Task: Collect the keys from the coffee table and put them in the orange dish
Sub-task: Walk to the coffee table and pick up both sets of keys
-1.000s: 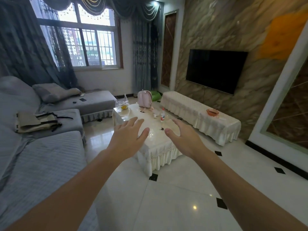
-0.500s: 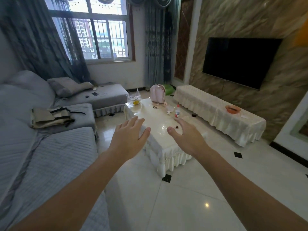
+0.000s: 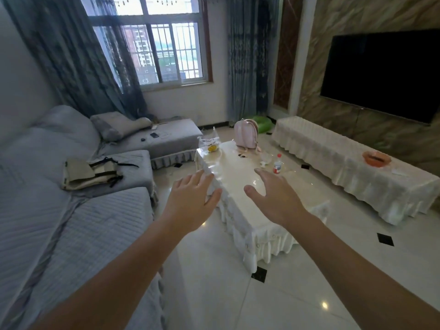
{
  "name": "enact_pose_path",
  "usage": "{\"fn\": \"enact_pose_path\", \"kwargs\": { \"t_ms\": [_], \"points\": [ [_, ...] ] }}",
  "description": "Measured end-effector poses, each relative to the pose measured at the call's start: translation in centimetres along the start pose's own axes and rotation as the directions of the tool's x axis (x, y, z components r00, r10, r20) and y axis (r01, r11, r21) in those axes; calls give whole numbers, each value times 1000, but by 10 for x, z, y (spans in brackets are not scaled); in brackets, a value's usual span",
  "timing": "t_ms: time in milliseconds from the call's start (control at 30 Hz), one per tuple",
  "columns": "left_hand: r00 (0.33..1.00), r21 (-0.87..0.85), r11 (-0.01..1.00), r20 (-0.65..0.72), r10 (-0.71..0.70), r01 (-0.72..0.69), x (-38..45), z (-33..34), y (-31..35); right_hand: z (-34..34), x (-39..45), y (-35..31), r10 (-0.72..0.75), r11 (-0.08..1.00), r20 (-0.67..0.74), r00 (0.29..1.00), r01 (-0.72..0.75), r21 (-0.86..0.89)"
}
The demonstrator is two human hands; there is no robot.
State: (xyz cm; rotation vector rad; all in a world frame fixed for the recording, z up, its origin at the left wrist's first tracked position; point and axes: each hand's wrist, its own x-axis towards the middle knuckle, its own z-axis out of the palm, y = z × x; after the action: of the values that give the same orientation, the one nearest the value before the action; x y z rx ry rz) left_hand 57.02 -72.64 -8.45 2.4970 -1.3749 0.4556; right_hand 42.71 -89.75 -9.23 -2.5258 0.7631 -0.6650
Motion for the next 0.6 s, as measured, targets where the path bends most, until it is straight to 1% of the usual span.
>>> {"fn": "enact_pose_path", "kwargs": {
  "t_ms": [167, 300, 400, 500, 600],
  "points": [
    [999, 44, 999, -28, -32, 33, 37, 19, -10, 18, 53, 10, -61, 996, 28, 998, 63, -56],
    [997, 54, 997, -49, -61, 63, 66, 29, -34, 42, 92, 4, -111, 991, 45, 993, 114, -75],
    [996, 41, 996, -38, -82, 83, 90, 44, -56, 63, 122, 3, -130, 986, 65, 989, 136, -101],
    [997, 27, 997, -14, -78, 78, 115, 66, -82, 86, 155, 1, -128, 981, 67, 990, 136, -138],
    [998, 2, 998, -1, -59, 59, 146, 87, -113, 108, 189, -3, -94, 977, 68, 993, 105, -186]
  ]
}}
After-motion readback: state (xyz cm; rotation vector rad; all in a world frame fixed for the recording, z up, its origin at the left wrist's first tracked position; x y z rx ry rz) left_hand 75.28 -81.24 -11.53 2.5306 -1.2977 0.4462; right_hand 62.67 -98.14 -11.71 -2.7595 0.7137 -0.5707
